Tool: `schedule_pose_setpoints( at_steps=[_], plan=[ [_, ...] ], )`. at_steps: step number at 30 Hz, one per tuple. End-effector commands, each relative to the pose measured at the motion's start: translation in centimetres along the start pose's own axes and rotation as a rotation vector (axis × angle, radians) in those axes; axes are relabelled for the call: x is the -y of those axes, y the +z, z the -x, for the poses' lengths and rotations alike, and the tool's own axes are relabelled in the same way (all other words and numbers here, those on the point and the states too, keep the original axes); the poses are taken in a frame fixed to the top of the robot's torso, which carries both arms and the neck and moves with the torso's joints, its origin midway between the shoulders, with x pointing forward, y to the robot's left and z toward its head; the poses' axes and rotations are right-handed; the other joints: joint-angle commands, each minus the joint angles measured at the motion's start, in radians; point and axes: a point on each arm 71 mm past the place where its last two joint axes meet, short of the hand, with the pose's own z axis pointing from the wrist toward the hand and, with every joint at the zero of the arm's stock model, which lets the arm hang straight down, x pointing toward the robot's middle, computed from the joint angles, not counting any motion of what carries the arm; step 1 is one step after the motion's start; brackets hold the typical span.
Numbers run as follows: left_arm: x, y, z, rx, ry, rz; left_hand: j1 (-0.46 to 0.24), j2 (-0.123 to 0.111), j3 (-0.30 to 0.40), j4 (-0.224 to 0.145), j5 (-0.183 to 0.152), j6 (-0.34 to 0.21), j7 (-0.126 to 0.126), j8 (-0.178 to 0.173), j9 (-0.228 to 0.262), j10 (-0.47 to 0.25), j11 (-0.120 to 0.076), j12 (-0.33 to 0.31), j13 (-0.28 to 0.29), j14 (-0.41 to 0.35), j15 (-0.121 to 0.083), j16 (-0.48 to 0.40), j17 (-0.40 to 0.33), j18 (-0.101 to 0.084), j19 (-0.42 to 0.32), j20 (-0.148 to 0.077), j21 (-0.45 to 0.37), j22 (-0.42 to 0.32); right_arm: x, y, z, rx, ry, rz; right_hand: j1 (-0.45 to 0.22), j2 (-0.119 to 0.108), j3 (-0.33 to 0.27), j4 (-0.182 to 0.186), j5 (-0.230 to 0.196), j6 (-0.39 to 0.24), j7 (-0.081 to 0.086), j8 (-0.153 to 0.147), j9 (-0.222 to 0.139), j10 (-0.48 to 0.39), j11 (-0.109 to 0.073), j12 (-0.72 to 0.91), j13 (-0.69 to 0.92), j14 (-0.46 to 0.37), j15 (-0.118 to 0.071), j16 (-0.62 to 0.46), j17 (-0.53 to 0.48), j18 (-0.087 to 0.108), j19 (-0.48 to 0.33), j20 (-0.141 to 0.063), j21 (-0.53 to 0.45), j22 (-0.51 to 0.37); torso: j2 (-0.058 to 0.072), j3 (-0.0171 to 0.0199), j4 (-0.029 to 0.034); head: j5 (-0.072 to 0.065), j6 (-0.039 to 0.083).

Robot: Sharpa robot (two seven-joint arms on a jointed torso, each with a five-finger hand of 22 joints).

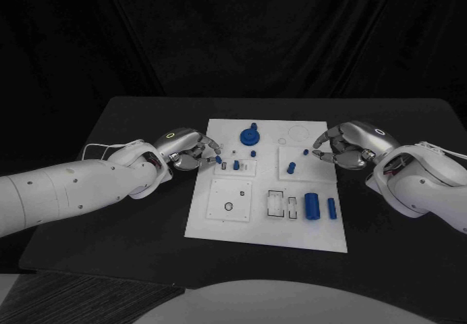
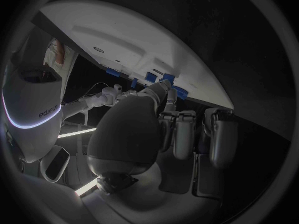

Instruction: Assemble the parts on the task board

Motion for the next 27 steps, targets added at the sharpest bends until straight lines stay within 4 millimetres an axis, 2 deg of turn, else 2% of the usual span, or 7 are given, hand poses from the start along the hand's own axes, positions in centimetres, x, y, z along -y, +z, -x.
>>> schedule_pose_setpoints(
  at_steps=[1,12,22,25,27],
  plan=[
    [0.1,0.0,-0.1,0.000,-0.001,-0.012,-0.004,-0.029,0.036,0.006,-0.014,-0.021,-0.001,-0.019,-0.014,0.067,-0.008,-0.013,0.209,0.111,-0.006,0.014,0.267,-0.023,0.049,-0.005,-0.008,0.250,0.0,-0.1,0.0,0.006,0.001,-0.003,0.010,0.003,0.036,-0.005,0.013,0.004,-0.001,0.015,-0.011,0.108,0.002,0.020,0.267,0.070,0.006,-0.019,0.078,0.041,0.005,0.004,-0.012,0.182,0.000,-0.0001,-0.0001,0.001,0.000],
    [0.1,-0.1,0.0,-0.002,-0.002,-0.013,-0.002,-0.038,0.038,0.006,-0.015,-0.025,-0.004,-0.032,-0.026,0.066,-0.010,-0.016,0.207,0.111,-0.008,0.014,0.267,-0.023,0.047,-0.006,-0.010,0.249,0.0,-0.1,0.0,0.007,0.001,-0.003,0.010,0.003,0.036,-0.005,0.013,0.004,-0.001,0.015,-0.011,0.108,0.002,0.020,0.267,0.070,0.006,-0.019,0.078,0.041,0.005,0.004,-0.012,0.182,0.000,-0.0004,0.0000,0.002,0.000],
    [0.0,-0.9,0.2,-0.001,0.008,-0.014,-0.004,-0.071,0.038,0.024,-0.022,-0.092,-0.015,-0.100,-0.078,0.049,-0.018,-0.040,0.187,0.111,-0.013,0.014,0.267,-0.020,0.038,-0.011,-0.022,0.245,0.1,-0.2,0.0,0.007,0.000,-0.007,0.011,0.002,0.036,-0.006,0.013,0.005,-0.001,0.015,-0.011,0.108,0.002,0.020,0.267,0.070,0.006,-0.019,0.079,0.041,0.005,0.004,-0.012,0.182,0.000,-0.0001,-0.0001,0.000,0.000],
    [-0.1,-1.2,0.4,-0.002,0.017,-0.010,-0.002,-0.075,0.037,0.029,-0.037,-0.114,-0.017,-0.109,-0.088,0.043,-0.020,-0.047,0.181,0.111,-0.014,0.014,0.267,-0.018,0.032,-0.012,-0.030,0.243,0.1,-0.2,0.0,0.007,0.000,-0.007,0.011,0.002,0.036,-0.006,0.013,0.005,-0.001,0.015,-0.011,0.108,0.002,0.020,0.267,0.070,0.006,-0.019,0.079,0.041,0.005,0.004,-0.012,0.182,0.000,0.0002,-0.0001,0.001,0.000],
    [-0.1,-1.4,0.5,0.003,0.024,-0.009,0.008,-0.075,0.045,0.035,-0.078,-0.137,-0.017,-0.110,-0.099,0.040,-0.020,-0.051,0.177,0.111,-0.015,0.014,0.267,-0.017,0.028,-0.012,-0.036,0.241,0.1,-0.2,0.0,0.008,0.000,-0.007,0.011,0.002,0.036,-0.006,0.013,0.005,-0.001,0.015,-0.011,0.108,0.002,0.020,0.267,0.070,0.006,-0.019,0.079,0.041,0.005,0.004,-0.012,0.182,0.000,-0.0002,-0.0003,0.001,0.000]
  ],
)
